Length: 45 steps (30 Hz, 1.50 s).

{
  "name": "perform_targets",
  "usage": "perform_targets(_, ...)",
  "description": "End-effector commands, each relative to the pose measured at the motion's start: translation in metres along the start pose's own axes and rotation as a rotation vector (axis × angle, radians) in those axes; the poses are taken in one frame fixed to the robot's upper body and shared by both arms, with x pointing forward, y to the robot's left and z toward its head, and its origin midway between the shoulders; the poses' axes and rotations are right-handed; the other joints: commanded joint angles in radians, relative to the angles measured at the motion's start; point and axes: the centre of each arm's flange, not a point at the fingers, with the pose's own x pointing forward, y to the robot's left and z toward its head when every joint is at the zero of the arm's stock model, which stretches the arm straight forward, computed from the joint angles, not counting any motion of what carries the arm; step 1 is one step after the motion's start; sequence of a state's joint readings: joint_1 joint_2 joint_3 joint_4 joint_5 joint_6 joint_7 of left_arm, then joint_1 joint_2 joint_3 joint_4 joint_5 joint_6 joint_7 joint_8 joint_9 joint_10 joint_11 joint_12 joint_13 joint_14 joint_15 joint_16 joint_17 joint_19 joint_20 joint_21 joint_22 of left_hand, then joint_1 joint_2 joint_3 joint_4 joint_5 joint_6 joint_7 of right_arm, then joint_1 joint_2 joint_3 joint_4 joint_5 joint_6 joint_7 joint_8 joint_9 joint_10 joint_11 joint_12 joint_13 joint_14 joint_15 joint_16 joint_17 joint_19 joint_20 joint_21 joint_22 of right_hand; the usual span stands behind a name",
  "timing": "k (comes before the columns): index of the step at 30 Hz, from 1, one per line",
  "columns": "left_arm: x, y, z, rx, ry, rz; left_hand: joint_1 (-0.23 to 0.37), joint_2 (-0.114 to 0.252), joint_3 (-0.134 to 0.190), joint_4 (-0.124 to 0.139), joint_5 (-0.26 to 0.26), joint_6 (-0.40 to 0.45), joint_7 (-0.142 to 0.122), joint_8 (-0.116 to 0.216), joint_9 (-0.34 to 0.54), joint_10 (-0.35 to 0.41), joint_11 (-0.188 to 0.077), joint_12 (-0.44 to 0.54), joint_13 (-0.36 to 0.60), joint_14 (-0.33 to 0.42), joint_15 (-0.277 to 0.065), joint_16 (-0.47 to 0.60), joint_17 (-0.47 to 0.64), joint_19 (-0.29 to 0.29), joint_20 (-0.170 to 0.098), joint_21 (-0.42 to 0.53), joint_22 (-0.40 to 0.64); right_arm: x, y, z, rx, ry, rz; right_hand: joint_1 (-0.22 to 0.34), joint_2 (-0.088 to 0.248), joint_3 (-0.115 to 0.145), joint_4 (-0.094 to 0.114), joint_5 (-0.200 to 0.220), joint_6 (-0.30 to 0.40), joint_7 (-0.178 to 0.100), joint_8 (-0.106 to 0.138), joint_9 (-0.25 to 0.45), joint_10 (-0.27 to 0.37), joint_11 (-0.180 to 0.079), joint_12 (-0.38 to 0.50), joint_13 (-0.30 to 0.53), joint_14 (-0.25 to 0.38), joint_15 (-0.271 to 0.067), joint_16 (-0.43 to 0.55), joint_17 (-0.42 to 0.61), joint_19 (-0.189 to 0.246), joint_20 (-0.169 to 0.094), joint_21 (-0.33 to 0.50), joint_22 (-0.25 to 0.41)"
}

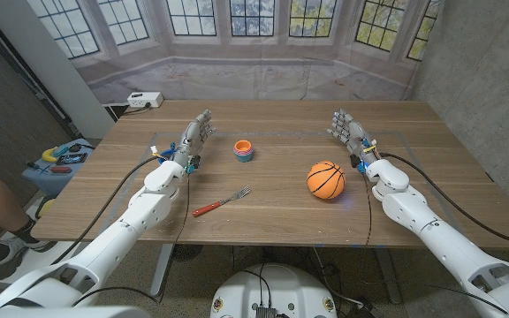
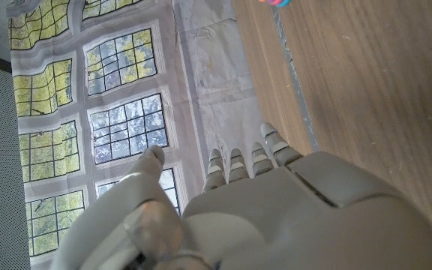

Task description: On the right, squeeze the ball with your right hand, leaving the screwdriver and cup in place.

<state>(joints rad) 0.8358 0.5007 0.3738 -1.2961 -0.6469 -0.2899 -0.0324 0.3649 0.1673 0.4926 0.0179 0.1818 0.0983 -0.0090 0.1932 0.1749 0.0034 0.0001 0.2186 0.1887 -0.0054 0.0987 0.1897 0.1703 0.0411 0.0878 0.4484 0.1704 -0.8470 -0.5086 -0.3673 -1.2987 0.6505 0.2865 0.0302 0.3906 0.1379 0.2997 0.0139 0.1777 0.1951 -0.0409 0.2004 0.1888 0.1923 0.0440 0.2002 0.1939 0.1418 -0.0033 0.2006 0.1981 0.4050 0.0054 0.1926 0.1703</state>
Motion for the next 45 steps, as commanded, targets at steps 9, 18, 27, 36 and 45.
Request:
perform_targets(9,0.002,-0.003,-0.004,0.003,0.012,-0.023,0.013,-0.002,0.011,-0.007,0.006,0.012,0.000,0.002,0.006,0.008,0.002,0.003,0.005,0.002,0.006,0.001,0.005,0.001,0.006,0.000,0.002,-0.008,0.004,-0.001,-0.024,0.011,-0.003,0.014,0.000,0.006,-0.010,0.005,0.007,-0.001,0.003,0.002,0.005,-0.001,0.003,0.005,0.010,0.002,0.007,0.003,0.006,0.002,0.004,0.003)
perform_targets(18,0.001,0.001,-0.006,0.009,0.021,-0.023,0.015,-0.006,0.015,-0.014,0.006,0.012,-0.001,0.000,0.006,0.008,0.001,0.002,0.005,0.002,0.005,0.000,0.004,0.003,0.007,-0.004,0.002,-0.013,0.005,0.013,-0.069,-0.010,-0.007,0.015,-0.001,0.006,-0.014,0.004,0.008,0.001,0.002,0.002,0.006,0.001,0.003,0.005,0.008,0.004,0.007,0.003,0.004,0.003,0.003,0.003)
perform_targets(27,0.001,0.005,-0.006,0.016,0.018,-0.015,0.018,-0.008,0.019,-0.021,0.006,0.013,-0.001,-0.001,0.006,0.007,0.001,0.001,0.004,0.002,0.005,-0.002,0.004,0.005,0.007,-0.008,0.002,-0.015,0.013,0.031,-0.125,-0.039,0.013,0.020,-0.006,0.005,-0.024,0.003,0.008,0.002,0.001,0.002,0.007,0.007,0.004,0.005,0.006,0.009,0.006,0.002,0.002,0.005,0.002,0.003)
perform_targets(36,0.001,0.004,-0.006,0.014,0.015,-0.007,0.020,-0.010,0.021,-0.026,0.007,0.012,-0.001,-0.003,0.006,0.007,0.000,0.000,0.004,0.002,0.005,-0.003,0.004,0.006,0.007,-0.012,0.002,-0.021,0.014,0.042,-0.193,-0.033,0.031,0.022,-0.012,0.003,-0.031,0.002,0.009,0.004,0.001,0.002,0.006,0.011,0.003,0.005,0.005,0.012,0.005,0.001,0.001,0.010,0.002,0.003)
perform_targets(45,-0.002,0.005,-0.003,0.026,0.013,-0.002,0.021,-0.012,0.024,-0.031,0.007,0.012,-0.002,-0.003,0.006,0.007,0.000,-0.001,0.004,0.002,0.005,-0.004,0.004,0.006,0.007,-0.015,0.003,-0.033,0.018,0.049,-0.254,-0.020,0.046,0.019,-0.022,-0.003,-0.037,0.000,0.009,0.006,0.000,0.003,0.005,0.008,0.002,0.005,0.003,0.015,0.004,0.001,0.000,0.016,0.002,0.003)
